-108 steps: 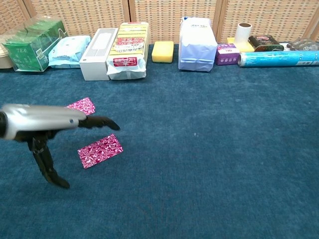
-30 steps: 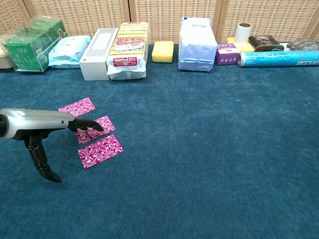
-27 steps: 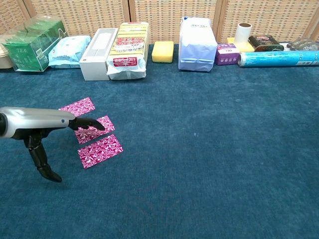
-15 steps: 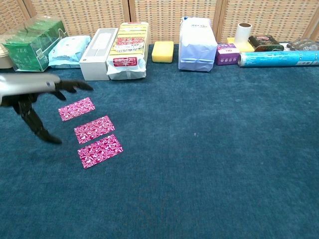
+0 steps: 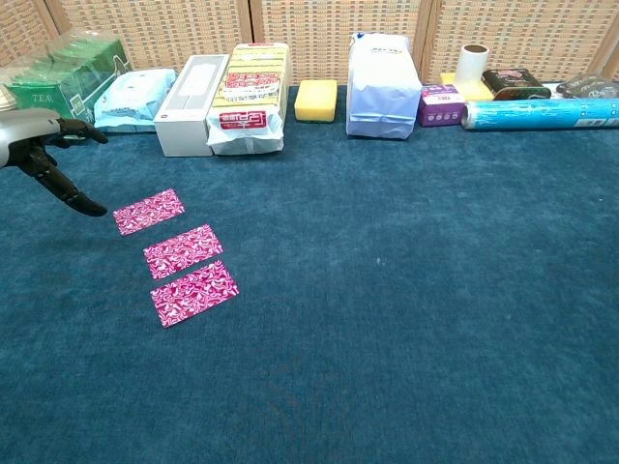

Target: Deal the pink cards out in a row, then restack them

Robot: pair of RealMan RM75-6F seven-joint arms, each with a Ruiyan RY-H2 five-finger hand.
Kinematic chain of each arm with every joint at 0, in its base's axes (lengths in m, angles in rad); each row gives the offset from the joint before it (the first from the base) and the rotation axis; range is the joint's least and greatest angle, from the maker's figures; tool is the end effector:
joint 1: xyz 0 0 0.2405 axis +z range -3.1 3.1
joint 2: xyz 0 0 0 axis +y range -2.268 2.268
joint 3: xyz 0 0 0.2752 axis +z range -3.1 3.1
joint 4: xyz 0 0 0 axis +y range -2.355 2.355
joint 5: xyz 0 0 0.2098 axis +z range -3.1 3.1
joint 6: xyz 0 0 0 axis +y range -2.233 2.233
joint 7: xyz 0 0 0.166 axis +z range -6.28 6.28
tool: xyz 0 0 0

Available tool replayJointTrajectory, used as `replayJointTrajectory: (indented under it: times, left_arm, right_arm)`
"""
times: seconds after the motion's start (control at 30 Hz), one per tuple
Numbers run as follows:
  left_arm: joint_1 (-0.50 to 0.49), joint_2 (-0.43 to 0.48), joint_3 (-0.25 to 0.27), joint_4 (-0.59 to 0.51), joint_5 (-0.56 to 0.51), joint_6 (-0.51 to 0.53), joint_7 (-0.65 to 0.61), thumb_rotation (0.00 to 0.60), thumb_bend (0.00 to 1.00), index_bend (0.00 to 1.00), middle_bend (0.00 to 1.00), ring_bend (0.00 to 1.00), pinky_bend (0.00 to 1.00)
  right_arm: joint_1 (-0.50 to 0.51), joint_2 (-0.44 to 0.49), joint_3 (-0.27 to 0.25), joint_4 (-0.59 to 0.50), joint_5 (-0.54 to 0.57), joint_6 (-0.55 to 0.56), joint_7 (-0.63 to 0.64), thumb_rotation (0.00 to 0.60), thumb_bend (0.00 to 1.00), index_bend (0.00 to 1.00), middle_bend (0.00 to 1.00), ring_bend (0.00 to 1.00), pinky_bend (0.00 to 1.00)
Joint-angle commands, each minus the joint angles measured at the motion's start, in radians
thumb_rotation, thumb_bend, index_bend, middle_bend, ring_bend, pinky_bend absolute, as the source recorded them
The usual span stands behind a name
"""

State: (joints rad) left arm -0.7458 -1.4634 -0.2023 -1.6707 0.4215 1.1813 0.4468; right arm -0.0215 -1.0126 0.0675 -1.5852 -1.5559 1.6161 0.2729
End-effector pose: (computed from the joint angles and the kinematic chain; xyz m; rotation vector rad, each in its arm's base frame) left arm -0.2233 0.3681 0.0166 -1.3165 -1.3982 -0.6791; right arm -0.3378 -0.1719 0.2243 1.2555 -0.9275 1.0637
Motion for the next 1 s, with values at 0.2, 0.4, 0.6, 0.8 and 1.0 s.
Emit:
replayJointTrajectory:
  times: [0.2,0.4,0.6,0.8,1.0]
  left_arm:
    - [-0.068,-0.073,-0.078,0.06,-0.164,0.02,0.138,0.6,0.15,0.23,0.0,0.0,0.13]
    - [-0.096,-0.111,-0.092,0.093,-0.2,0.053,0.206,0.6,0.19,0.31,0.0,0.0,0.13]
    - [-0.113,-0.155,-0.11,0.145,-0.231,0.062,0.241,0.6,0.19,0.32,0.0,0.0,0.13]
    - [-0.123,-0.189,-0.127,0.194,-0.244,0.061,0.262,0.6,0.19,0.32,0.0,0.0,0.13]
    - [-0.142,-0.237,-0.146,0.242,-0.271,0.064,0.309,0.6,0.19,0.32,0.0,0.0,0.13]
  right_arm:
    - [0.003,0.003,-0.002,0.0,-0.004,-0.004,0.003,0.6,0.0,0.09,0.0,0.0,0.0]
    - [0.002,0.002,-0.001,0.003,-0.003,-0.001,0.01,0.6,0.0,0.09,0.0,0.0,0.0]
    - [0.002,0.005,-0.003,0.003,-0.006,-0.002,0.015,0.6,0.0,0.09,0.0,0.0,0.0]
    - [0.002,0.006,-0.003,0.005,-0.006,-0.003,0.02,0.6,0.0,0.09,0.0,0.0,0.0]
    - [0.004,0.009,-0.002,0.006,-0.004,-0.006,0.029,0.6,0.0,0.09,0.0,0.0,0.0]
